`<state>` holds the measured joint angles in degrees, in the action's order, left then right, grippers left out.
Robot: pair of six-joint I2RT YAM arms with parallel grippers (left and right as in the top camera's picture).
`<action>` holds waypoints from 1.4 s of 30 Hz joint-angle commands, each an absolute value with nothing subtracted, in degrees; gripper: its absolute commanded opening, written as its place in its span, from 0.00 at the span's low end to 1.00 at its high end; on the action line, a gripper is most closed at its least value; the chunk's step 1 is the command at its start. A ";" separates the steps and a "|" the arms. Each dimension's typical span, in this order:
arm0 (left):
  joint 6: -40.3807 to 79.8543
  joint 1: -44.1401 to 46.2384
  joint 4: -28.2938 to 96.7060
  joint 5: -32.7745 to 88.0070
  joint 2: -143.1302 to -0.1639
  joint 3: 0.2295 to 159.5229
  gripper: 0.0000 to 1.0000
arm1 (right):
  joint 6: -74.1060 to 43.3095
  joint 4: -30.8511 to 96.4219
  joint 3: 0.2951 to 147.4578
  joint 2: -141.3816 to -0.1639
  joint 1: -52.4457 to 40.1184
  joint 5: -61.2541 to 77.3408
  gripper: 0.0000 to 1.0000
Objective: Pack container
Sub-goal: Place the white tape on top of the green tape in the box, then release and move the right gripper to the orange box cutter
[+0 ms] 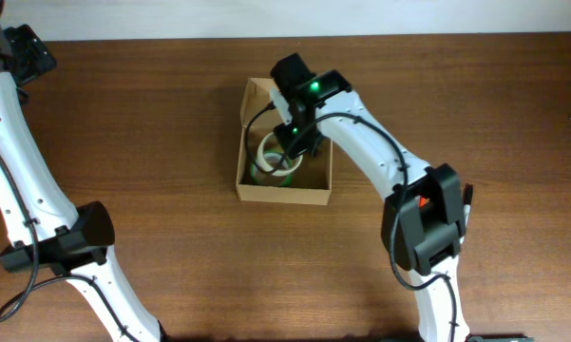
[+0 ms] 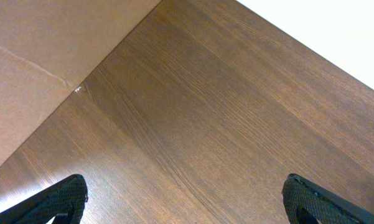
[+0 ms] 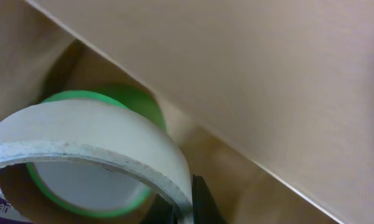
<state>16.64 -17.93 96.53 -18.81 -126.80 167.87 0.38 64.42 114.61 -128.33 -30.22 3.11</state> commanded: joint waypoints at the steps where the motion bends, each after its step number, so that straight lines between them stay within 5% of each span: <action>1: 15.99 -18.22 96.66 -18.79 -125.45 167.65 1.00 | -0.03 63.55 114.58 -129.67 -32.99 3.20 0.04; 21: 15.99 -18.22 96.66 -18.79 -125.45 167.65 1.00 | -0.01 59.00 114.58 -132.62 -33.36 -0.69 0.04; 29: 15.97 -18.22 96.66 -18.79 -125.45 167.65 1.00 | 0.99 60.27 115.22 -132.55 -33.30 -1.15 0.26; 42: 15.99 -18.22 96.66 -18.79 -125.45 167.65 1.00 | 3.25 71.99 130.91 -126.34 -33.30 -8.58 0.33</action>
